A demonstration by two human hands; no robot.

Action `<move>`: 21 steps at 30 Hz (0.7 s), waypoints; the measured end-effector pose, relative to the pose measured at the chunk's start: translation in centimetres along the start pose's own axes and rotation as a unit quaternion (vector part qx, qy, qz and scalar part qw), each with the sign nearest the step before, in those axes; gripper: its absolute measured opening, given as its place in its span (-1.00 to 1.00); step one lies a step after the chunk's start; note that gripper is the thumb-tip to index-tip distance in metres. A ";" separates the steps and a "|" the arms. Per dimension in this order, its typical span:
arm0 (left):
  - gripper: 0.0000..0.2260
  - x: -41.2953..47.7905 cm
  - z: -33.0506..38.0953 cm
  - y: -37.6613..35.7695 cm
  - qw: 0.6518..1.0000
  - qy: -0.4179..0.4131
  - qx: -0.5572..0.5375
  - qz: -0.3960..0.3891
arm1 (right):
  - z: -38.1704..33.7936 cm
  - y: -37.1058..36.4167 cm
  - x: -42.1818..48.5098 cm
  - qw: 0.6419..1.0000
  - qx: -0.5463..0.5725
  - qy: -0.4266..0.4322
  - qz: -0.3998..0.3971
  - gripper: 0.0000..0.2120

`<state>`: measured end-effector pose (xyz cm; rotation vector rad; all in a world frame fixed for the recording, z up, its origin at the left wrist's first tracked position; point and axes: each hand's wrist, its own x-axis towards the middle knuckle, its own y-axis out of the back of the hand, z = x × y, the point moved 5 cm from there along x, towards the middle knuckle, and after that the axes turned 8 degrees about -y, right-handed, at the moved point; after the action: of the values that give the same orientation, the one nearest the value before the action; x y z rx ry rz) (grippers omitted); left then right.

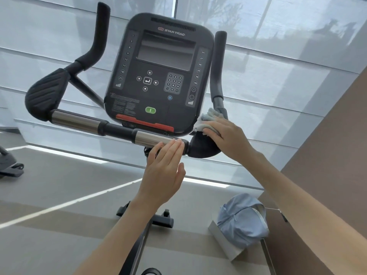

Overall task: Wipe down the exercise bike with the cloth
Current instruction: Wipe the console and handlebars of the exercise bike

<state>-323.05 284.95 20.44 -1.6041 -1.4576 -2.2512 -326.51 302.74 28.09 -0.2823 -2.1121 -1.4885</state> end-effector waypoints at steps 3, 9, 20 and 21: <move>-0.60 0.1 0.2 0.3 1.000 -0.008 0.005 -0.003 | -2.4 -0.7 -3.1 0.999 -0.015 0.026 0.028 -0.76; -0.60 0.2 0.3 0.3 1.000 -0.007 -0.001 -0.004 | -4.5 0.0 -7.0 0.991 0.128 0.039 -0.010 -0.82; -0.60 1.1 0.8 -0.6 0.999 -0.024 0.021 -0.002 | 6.1 0.9 2.6 0.914 0.318 -0.235 0.088 -0.80; -0.60 1.0 0.7 -0.6 0.999 -0.026 0.022 -0.004 | 6.2 0.1 2.7 0.905 0.340 -0.244 0.081 -0.81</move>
<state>-323.25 286.22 20.83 -1.6578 -1.5177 -2.1807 -330.64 308.14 28.06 -0.5845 -2.7660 -0.5394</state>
